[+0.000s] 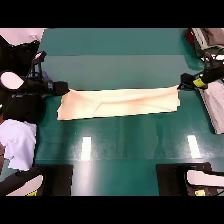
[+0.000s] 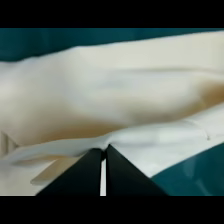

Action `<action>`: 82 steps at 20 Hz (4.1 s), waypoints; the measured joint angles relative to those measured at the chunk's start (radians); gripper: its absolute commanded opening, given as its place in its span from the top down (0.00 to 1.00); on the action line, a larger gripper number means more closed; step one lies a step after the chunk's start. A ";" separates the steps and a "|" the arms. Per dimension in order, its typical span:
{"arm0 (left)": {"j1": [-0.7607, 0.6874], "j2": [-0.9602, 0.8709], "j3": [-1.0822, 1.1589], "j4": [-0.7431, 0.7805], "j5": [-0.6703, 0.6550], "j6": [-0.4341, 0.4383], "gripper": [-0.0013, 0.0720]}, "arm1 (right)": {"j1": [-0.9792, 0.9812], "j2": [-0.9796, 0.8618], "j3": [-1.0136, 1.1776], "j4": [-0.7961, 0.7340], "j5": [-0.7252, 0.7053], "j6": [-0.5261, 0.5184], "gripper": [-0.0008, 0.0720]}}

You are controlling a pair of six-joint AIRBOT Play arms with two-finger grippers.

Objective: Fold the shirts.

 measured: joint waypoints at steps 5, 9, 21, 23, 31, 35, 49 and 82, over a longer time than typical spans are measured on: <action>0.000 -0.116 0.034 0.010 0.121 -0.011 0.95 | 0.003 -0.165 0.117 0.000 -0.009 0.026 0.97; 0.000 -0.154 0.040 0.016 0.155 -0.013 0.19 | 0.005 -0.227 0.145 -0.002 -0.011 0.034 0.21; 0.002 -0.166 0.144 0.035 -0.073 -0.005 0.95 | -0.188 -0.198 0.050 0.079 0.078 -0.137 0.05; 0.002 -0.166 0.148 0.034 -0.101 0.003 0.95 | -0.227 -0.200 -0.013 0.135 0.052 -0.184 0.05; 0.002 -0.166 0.151 0.030 -0.153 0.011 0.95 | -0.265 -0.300 -0.101 0.328 0.047 -0.301 0.17; -0.017 -0.167 0.151 0.013 -0.160 0.012 0.95 | -0.221 -0.335 -0.108 0.343 0.031 -0.327 0.49; -0.406 -0.472 0.402 -0.005 -0.077 -0.019 0.95 | -0.145 -0.158 -0.106 0.567 0.108 -0.432 0.97; 0.012 -0.238 0.843 0.279 -0.455 0.010 0.95 | 0.671 -0.382 0.602 0.513 -0.005 -0.134 0.97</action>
